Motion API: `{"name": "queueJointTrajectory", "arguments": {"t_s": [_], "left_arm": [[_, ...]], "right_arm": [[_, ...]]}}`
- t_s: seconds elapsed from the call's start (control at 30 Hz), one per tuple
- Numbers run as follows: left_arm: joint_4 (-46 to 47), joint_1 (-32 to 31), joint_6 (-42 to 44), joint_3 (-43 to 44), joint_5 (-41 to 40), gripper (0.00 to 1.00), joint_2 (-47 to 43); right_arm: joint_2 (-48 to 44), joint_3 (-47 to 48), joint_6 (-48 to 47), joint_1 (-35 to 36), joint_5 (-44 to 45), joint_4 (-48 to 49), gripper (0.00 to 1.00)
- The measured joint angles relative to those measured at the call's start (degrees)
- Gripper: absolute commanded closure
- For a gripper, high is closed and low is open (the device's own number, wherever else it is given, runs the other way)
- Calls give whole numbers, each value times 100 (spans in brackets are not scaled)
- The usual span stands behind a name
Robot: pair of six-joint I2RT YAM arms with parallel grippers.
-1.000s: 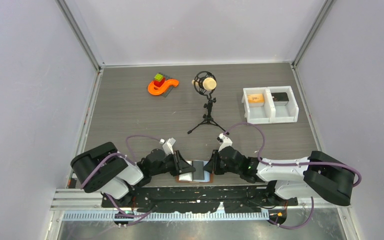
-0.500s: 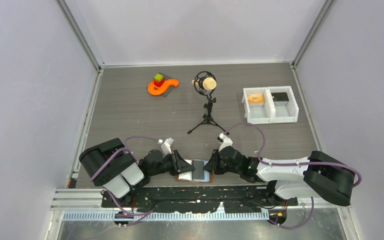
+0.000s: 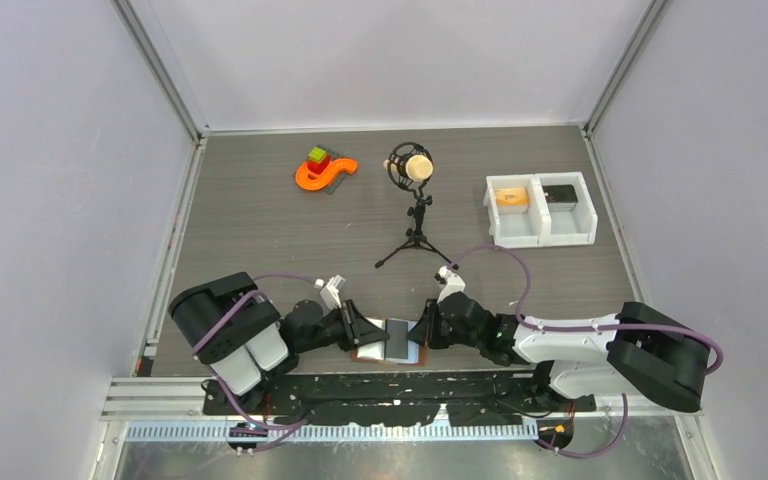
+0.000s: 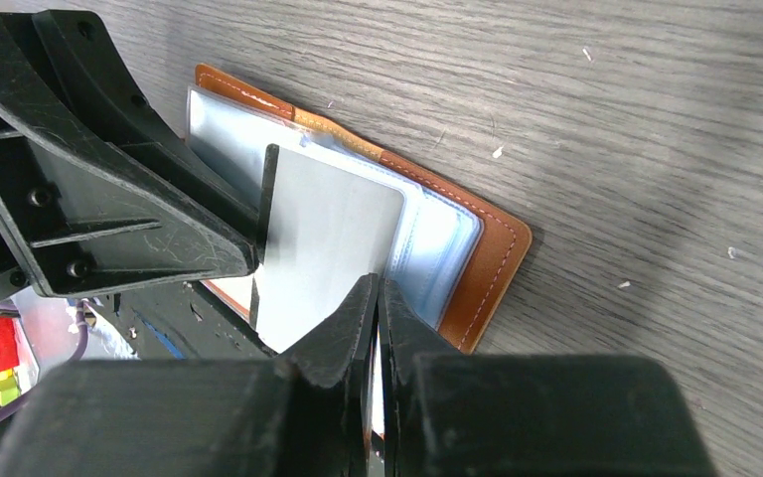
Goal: Take the credit cards out of the card holder
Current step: Remove the credit card from the card holder.
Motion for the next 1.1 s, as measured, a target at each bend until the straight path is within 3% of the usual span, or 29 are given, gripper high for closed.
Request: {"name": "queueJointTrajectory", "arguments": {"t_s": [0.27, 0.43, 1.1], "left_arm": [[155, 90, -15, -28, 55, 85, 4], [181, 118, -13, -28, 74, 100, 4], [48, 332, 7, -57, 138, 100, -92]], "right_arm": [[0, 0, -4, -2, 0, 0, 90], [0, 0, -7, -11, 0, 0, 90], [-76, 2, -118, -76, 50, -118, 90]]}}
